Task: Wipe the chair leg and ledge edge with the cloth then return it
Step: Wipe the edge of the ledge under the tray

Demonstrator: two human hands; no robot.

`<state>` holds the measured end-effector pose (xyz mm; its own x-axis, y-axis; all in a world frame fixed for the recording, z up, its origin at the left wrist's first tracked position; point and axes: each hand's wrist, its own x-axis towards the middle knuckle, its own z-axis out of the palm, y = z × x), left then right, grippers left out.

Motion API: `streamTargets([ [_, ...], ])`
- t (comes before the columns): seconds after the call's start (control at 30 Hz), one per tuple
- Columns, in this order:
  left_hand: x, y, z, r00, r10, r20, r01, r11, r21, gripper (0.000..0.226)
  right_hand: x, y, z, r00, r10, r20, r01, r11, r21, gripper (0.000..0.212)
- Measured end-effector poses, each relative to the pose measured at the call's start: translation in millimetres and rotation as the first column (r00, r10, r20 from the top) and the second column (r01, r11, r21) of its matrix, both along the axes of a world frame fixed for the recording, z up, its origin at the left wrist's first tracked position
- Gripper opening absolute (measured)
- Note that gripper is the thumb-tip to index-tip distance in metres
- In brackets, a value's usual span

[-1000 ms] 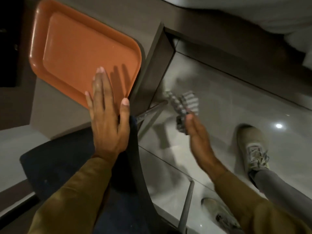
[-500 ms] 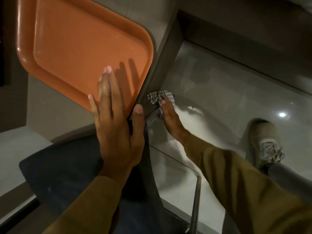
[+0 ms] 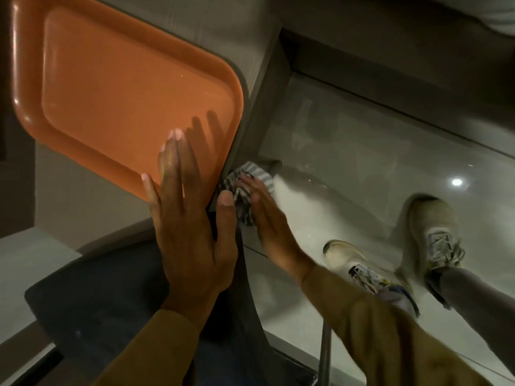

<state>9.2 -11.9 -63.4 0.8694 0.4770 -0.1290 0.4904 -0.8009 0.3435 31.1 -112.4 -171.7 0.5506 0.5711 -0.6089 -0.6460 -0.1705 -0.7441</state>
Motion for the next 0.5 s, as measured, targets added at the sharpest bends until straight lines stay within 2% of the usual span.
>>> streamTargets([
  [0.13,1,-1,1,1.000,0.026,-0.009,-0.026,1.000,-0.006,0.070,38,7,-32,0.984,-0.008,-0.177,-0.014,0.992,-0.125,0.046],
  [0.23,4,-2,5,0.998,0.051,-0.024,-0.052,0.999,-0.012,0.071,43,10,-13,0.978,-0.009,-0.207,-0.016,0.993,-0.121,0.042],
  [0.37,3,-2,5,0.998,0.052,-0.024,-0.052,0.999,0.003,0.071,-4,-7,54,0.993,-0.045,-0.112,0.055,0.995,0.088,0.037],
  [0.5,3,-3,3,0.999,0.054,0.005,-0.055,0.998,0.027,0.071,-8,-4,29,1.000,-0.016,0.002,0.015,0.997,0.070,0.042],
])
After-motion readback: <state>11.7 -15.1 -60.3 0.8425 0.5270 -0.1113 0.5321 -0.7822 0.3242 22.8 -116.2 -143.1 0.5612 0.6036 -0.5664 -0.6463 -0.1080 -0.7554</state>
